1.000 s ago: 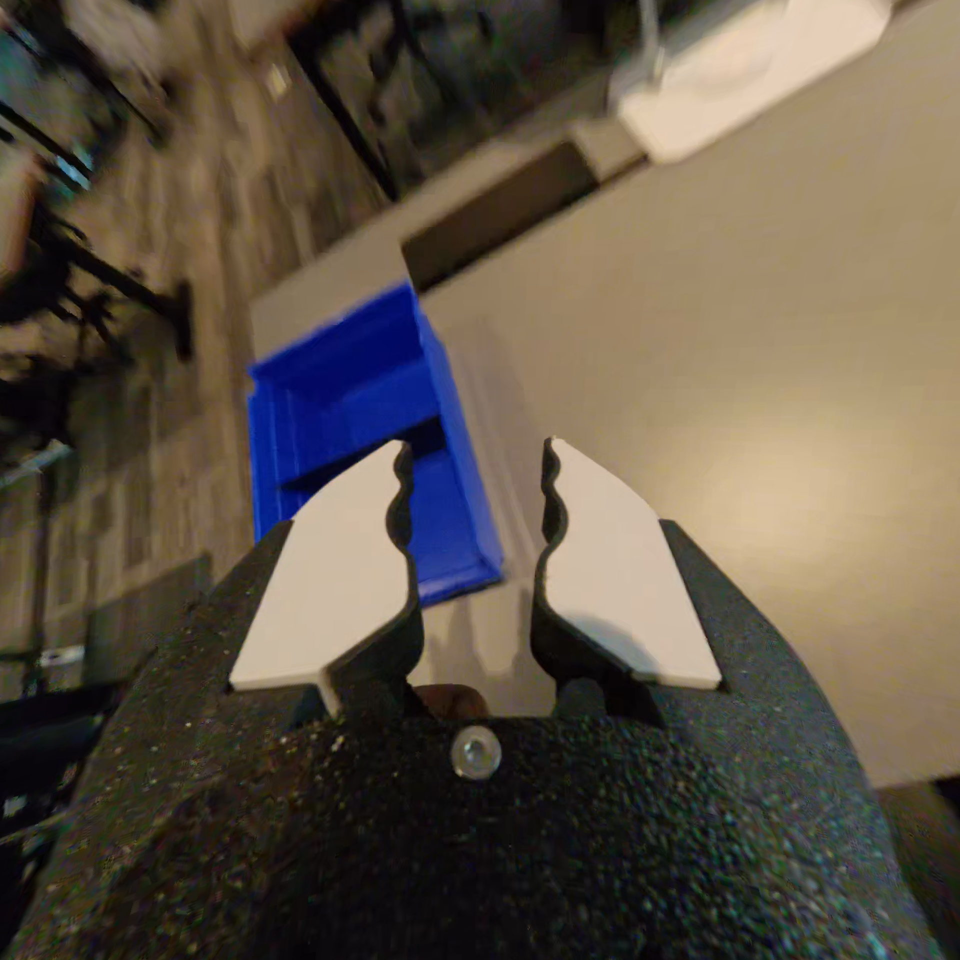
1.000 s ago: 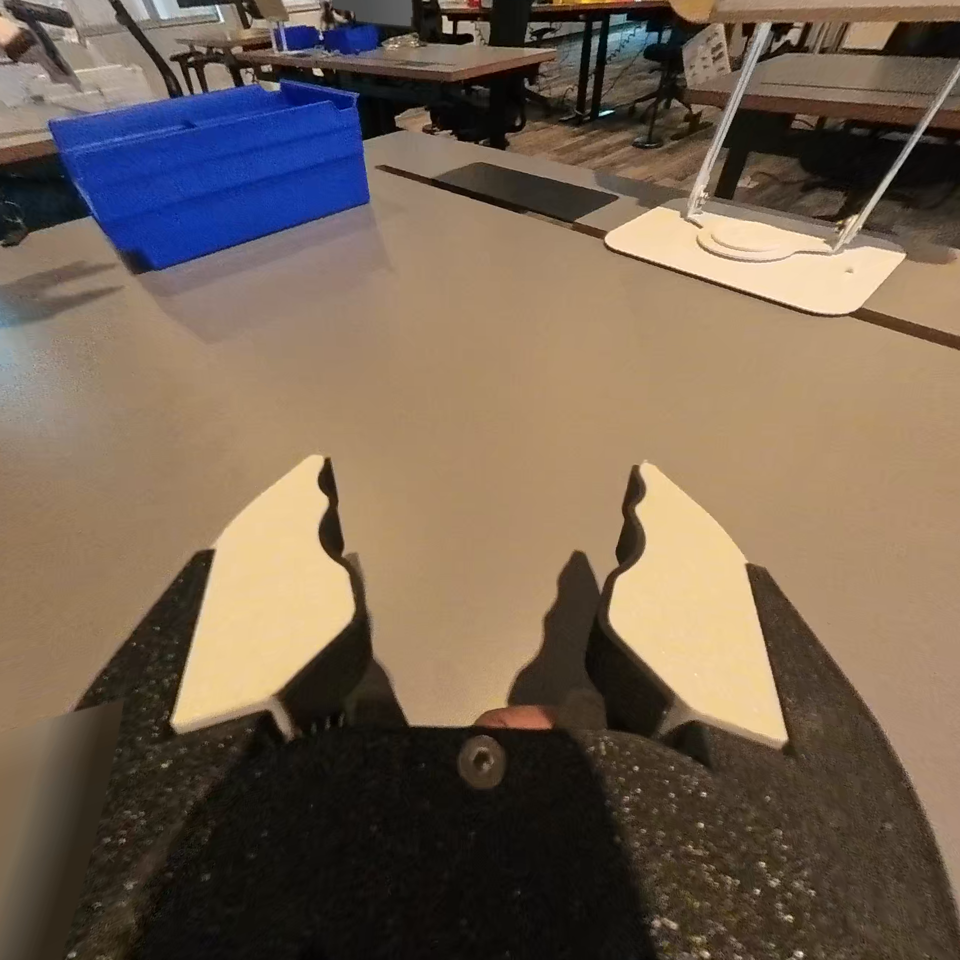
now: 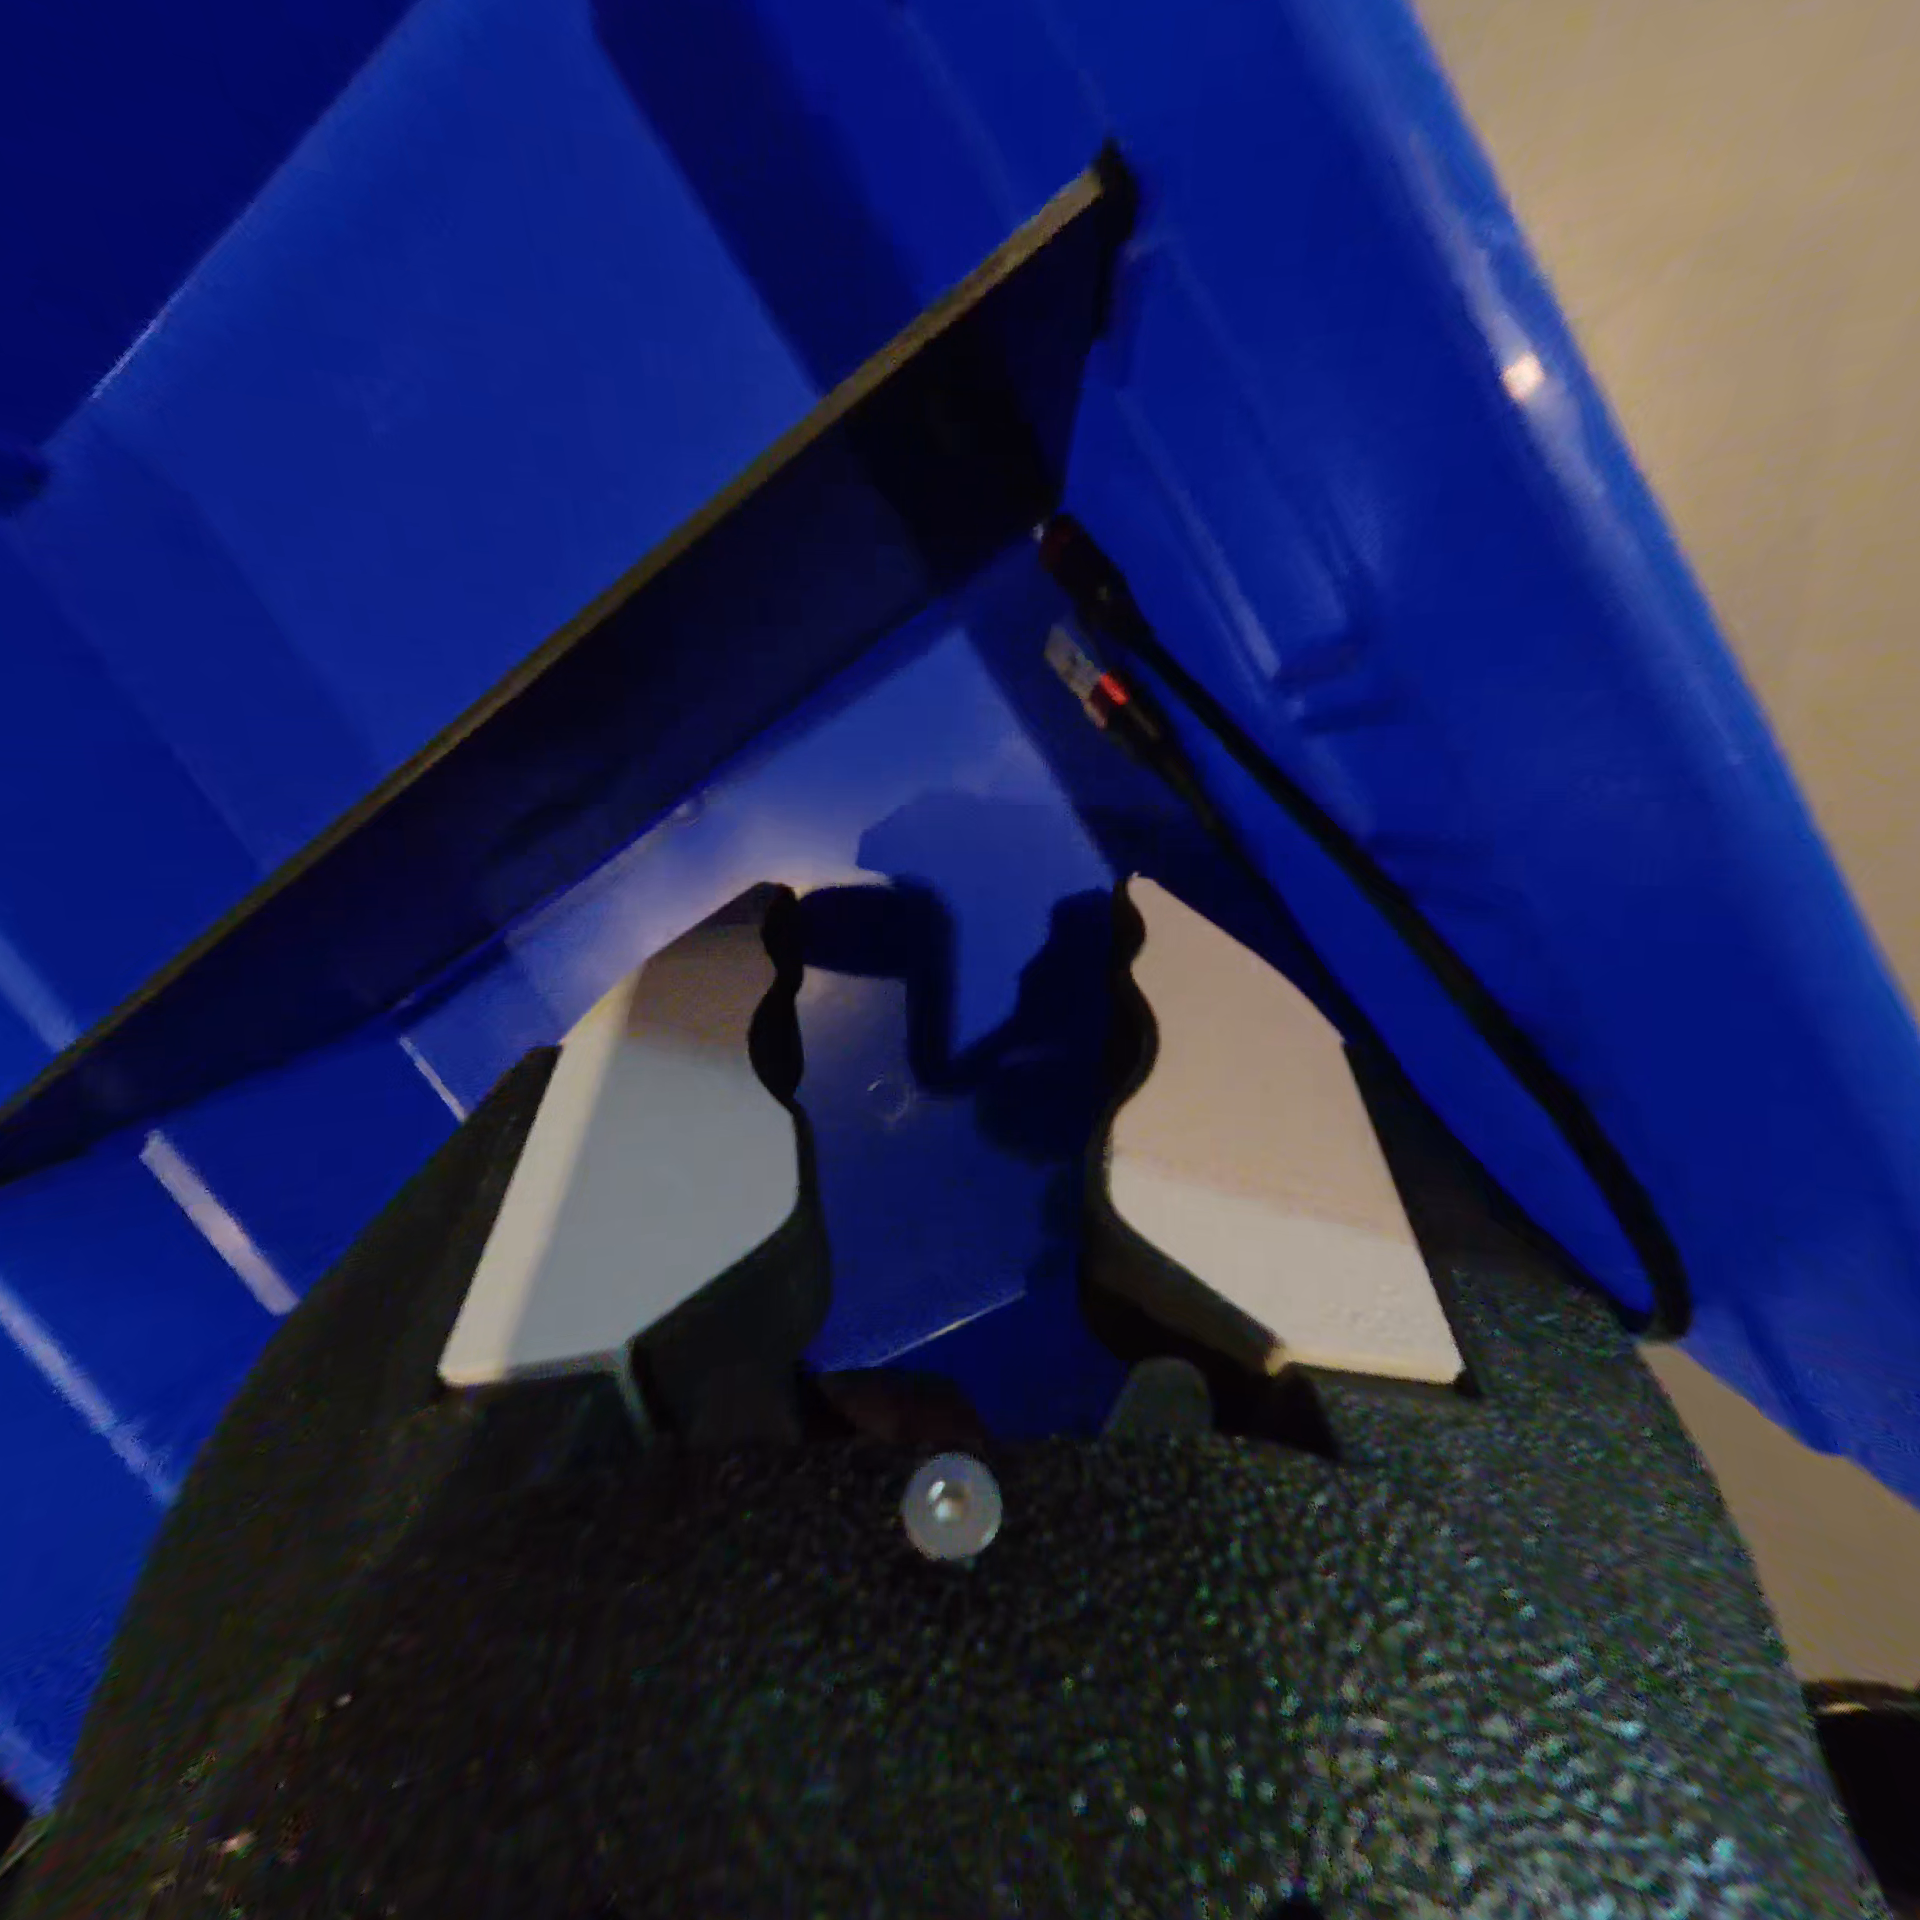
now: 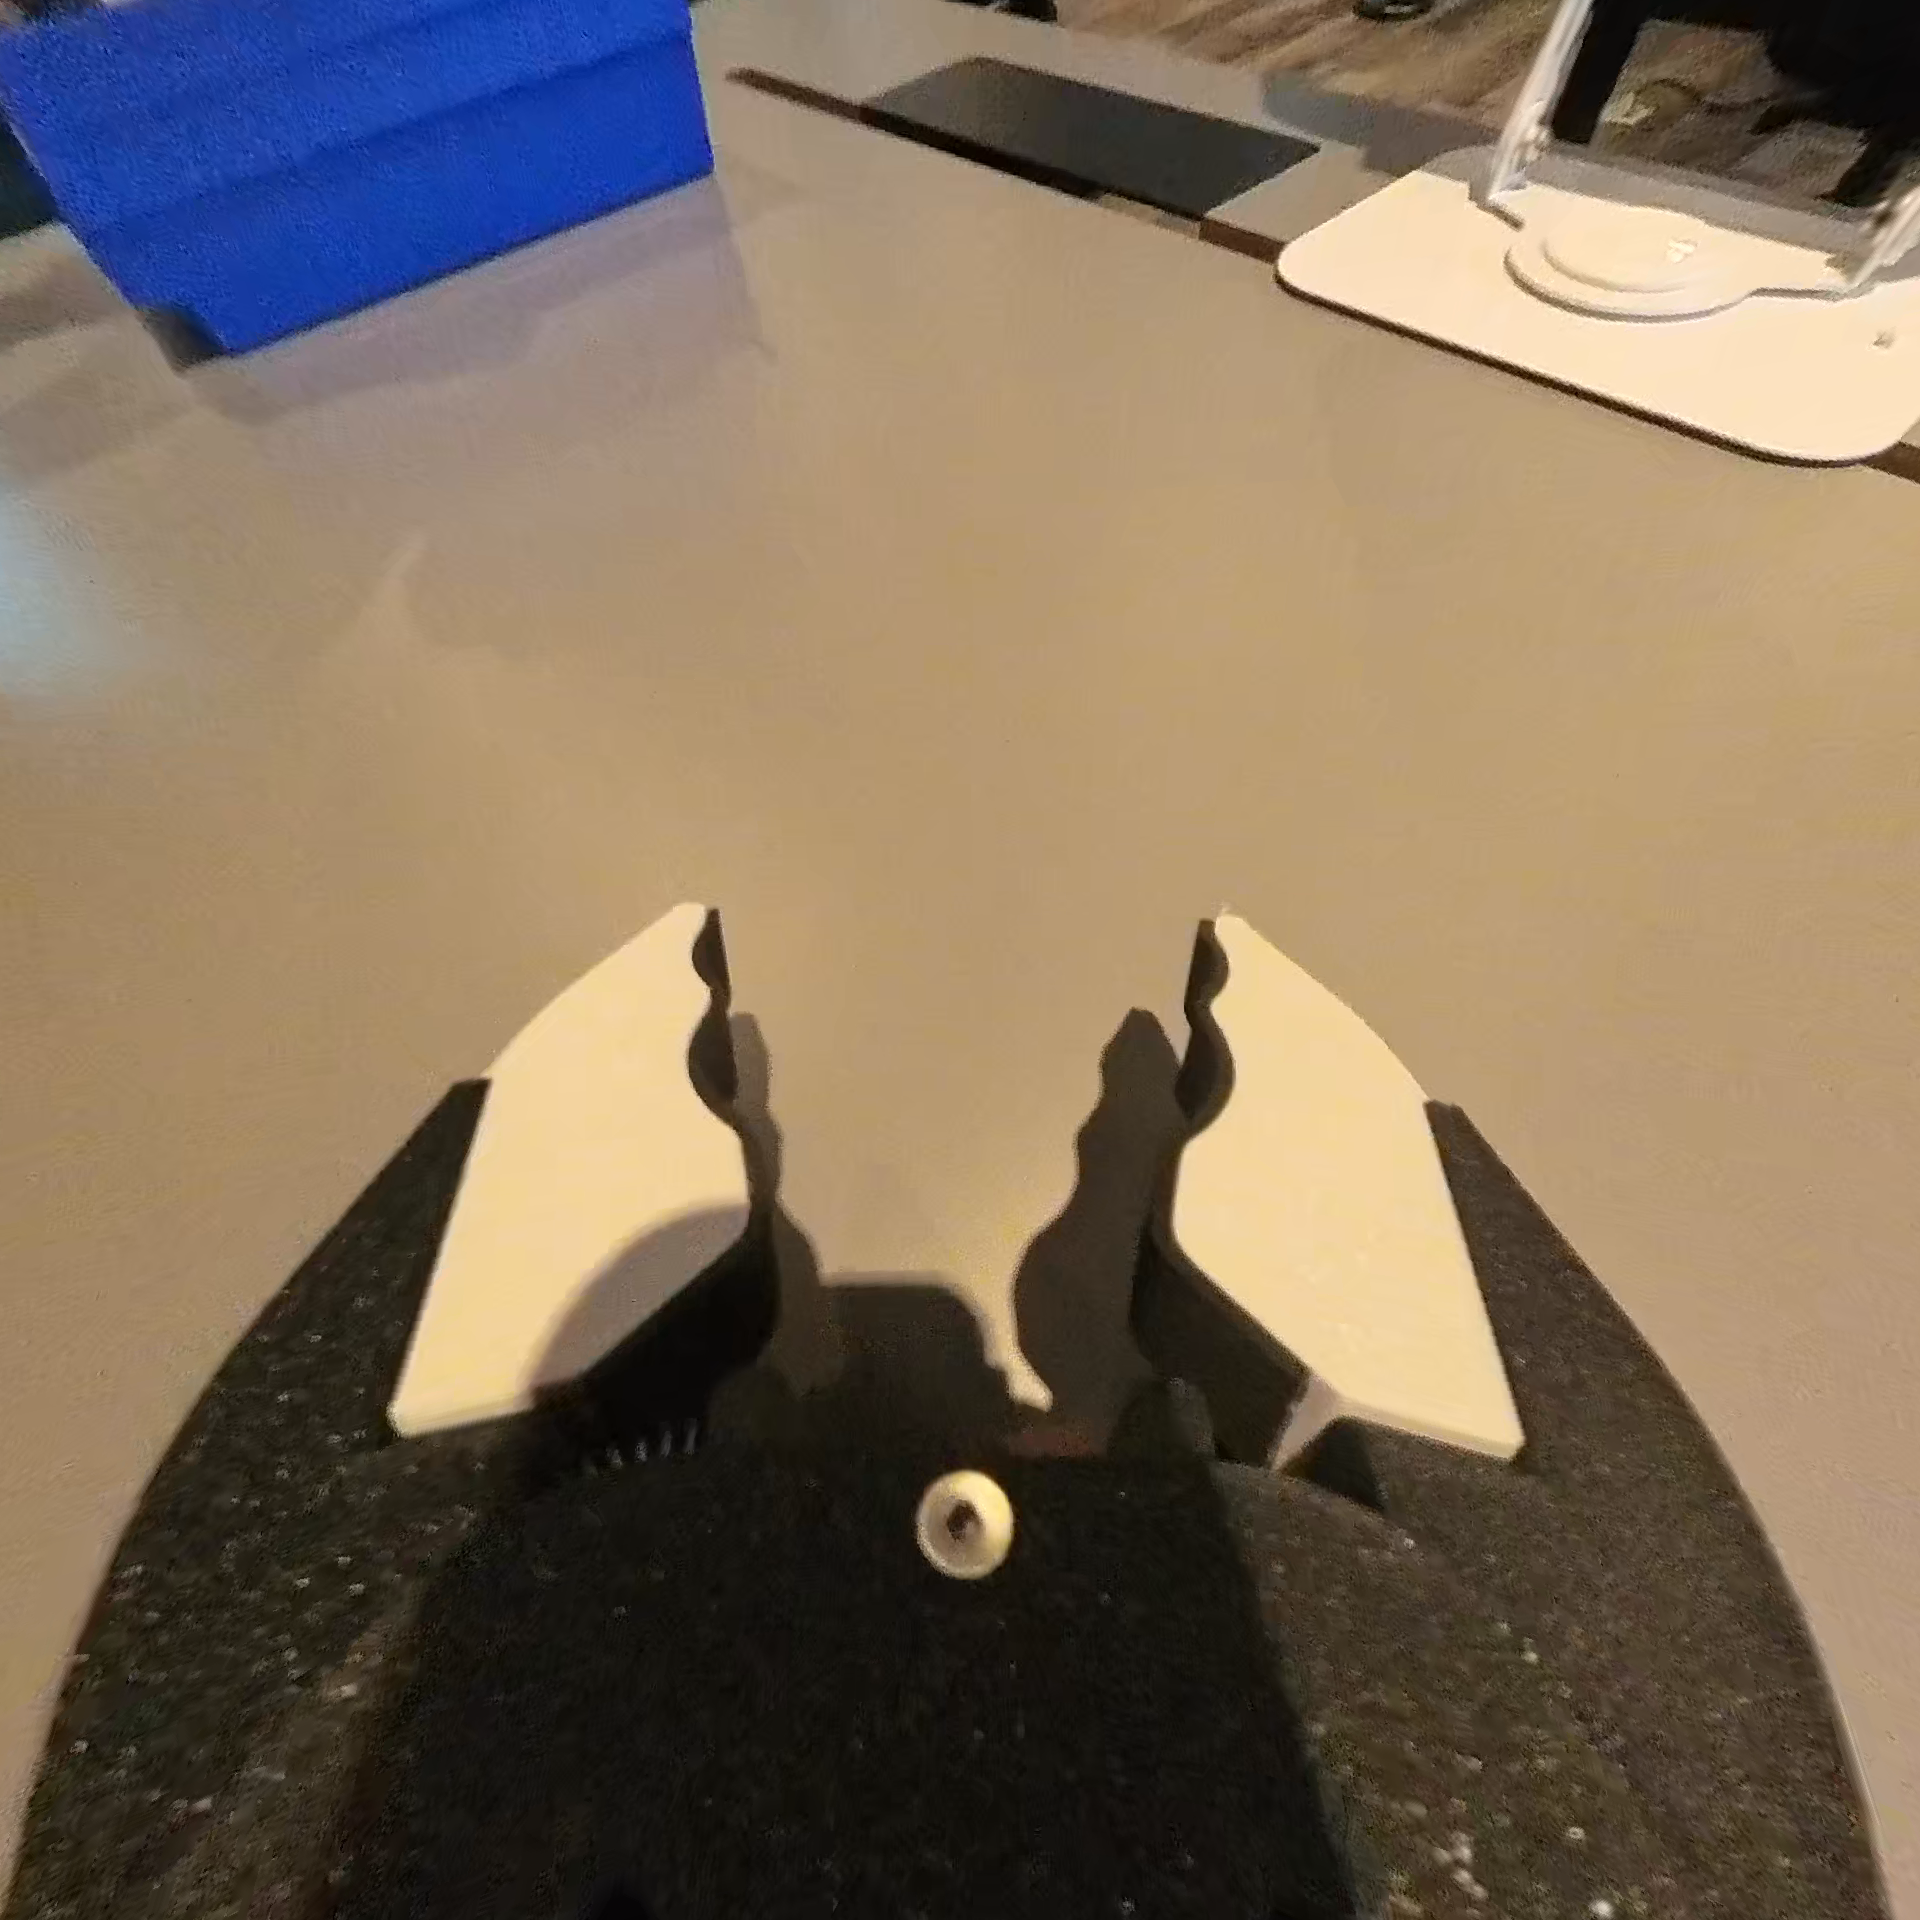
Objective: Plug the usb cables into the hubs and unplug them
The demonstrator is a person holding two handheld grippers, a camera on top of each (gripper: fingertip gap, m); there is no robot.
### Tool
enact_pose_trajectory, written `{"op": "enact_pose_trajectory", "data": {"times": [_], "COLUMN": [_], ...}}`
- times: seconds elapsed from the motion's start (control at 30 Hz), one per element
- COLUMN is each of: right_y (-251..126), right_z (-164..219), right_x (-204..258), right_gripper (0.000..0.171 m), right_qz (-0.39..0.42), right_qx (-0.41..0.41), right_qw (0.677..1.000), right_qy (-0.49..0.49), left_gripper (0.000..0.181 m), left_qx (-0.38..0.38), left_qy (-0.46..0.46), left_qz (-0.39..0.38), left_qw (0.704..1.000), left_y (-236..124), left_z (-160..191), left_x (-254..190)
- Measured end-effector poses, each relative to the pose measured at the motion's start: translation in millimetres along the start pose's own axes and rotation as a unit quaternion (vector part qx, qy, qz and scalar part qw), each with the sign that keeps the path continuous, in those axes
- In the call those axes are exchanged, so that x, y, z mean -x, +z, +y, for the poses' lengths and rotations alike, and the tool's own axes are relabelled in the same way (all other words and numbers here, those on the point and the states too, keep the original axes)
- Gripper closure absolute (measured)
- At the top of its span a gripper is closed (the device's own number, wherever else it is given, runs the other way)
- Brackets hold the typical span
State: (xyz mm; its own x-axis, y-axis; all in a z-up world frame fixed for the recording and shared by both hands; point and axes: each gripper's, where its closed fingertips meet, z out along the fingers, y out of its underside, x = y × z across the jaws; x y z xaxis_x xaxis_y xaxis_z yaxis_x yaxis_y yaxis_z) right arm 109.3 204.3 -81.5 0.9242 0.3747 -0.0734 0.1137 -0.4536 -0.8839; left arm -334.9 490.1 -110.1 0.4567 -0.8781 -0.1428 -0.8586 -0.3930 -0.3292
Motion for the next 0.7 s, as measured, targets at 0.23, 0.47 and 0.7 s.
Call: {"op": "enact_pose_trajectory", "data": {"times": [0.23,0.47,0.7], "right_y": [6.1,12.4,19.6], "right_z": [9.0,16.7,27.4], "right_x": [4.2,5.5,6.9], "right_gripper": [0.086,0.085,0.085], "right_qz": [0.011,0.016,0.018], "right_qx": [0.040,0.077,0.124], "right_qw": [0.999,0.996,0.990], "right_qy": [-0.027,-0.043,-0.060], "left_gripper": [0.128,0.128,0.129], "left_qx": [0.019,0.022,-0.104], "left_qy": [0.016,-0.013,-0.049], "left_qz": [-0.059,-0.086,0.075], "left_qw": [0.998,0.996,0.991], "left_y": [8.3,-4.1,-29.9], "left_z": [8.9,21.7,-0.7], "left_x": [14.8,37.1,-1.2]}}
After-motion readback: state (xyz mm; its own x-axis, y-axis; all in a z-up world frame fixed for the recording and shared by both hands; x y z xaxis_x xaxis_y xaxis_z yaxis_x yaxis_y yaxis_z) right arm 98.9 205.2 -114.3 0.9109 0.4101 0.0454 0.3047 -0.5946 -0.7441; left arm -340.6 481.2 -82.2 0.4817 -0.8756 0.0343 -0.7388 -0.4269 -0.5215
